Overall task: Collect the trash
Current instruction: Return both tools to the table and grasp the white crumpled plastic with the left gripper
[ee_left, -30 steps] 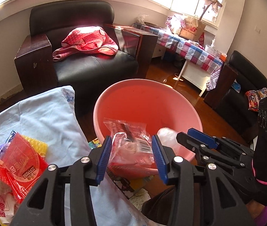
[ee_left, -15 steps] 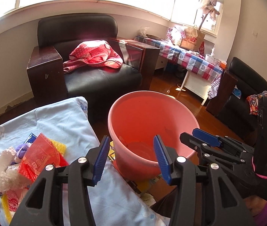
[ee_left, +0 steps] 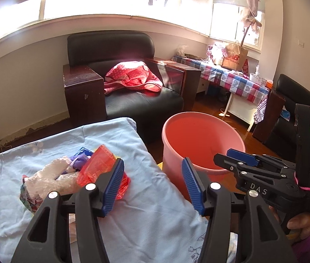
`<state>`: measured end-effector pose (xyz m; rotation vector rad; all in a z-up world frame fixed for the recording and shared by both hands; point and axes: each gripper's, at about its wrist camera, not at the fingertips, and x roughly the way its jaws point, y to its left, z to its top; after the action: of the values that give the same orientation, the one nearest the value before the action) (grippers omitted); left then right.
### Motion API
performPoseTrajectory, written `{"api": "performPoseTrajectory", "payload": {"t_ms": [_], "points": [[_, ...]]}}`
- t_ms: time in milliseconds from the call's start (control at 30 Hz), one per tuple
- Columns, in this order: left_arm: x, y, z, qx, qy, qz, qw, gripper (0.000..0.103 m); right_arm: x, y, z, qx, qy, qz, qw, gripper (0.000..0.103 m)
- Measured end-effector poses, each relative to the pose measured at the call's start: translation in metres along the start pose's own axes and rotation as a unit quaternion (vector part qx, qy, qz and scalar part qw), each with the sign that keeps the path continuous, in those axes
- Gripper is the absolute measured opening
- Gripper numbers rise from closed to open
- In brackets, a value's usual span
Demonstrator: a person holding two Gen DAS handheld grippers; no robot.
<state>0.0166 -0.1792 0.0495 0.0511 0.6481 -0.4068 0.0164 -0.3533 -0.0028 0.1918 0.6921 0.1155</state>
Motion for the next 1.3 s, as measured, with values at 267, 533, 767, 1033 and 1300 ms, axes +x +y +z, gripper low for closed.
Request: {"api": "performPoseTrajectory", "payload": {"t_ms": [267, 533, 767, 1033, 1300], "points": [[-0.038, 0.043, -0.032, -0.025, -0.01, 0.049, 0.9984, 0.055, 0.0, 0.032, -0.007, -0.026, 0.011, 0.025, 0.999, 0.049], [-0.048, 0.092, -0.051, -0.073, 0.0, 0.087, 0.9935, 0.055, 0.009, 0.057, -0.011, -0.046, 0.027, 0.039, 0.998, 0.051], [-0.035, 0.117, -0.045, -0.091, -0.002, 0.095, 0.9913, 0.055, 0.021, 0.072, -0.015, -0.059, 0.044, 0.052, 0.996, 0.051], [0.0, 0.141, -0.041, -0.124, 0.022, 0.086, 0.9883, 0.049, 0.033, 0.079, -0.018, -0.068, 0.061, 0.06, 0.994, 0.051], [0.013, 0.142, -0.043, -0.122, 0.026, 0.074, 0.9894, 0.021, 0.041, 0.094, -0.02, -0.083, 0.068, 0.085, 0.991, 0.051]]}}
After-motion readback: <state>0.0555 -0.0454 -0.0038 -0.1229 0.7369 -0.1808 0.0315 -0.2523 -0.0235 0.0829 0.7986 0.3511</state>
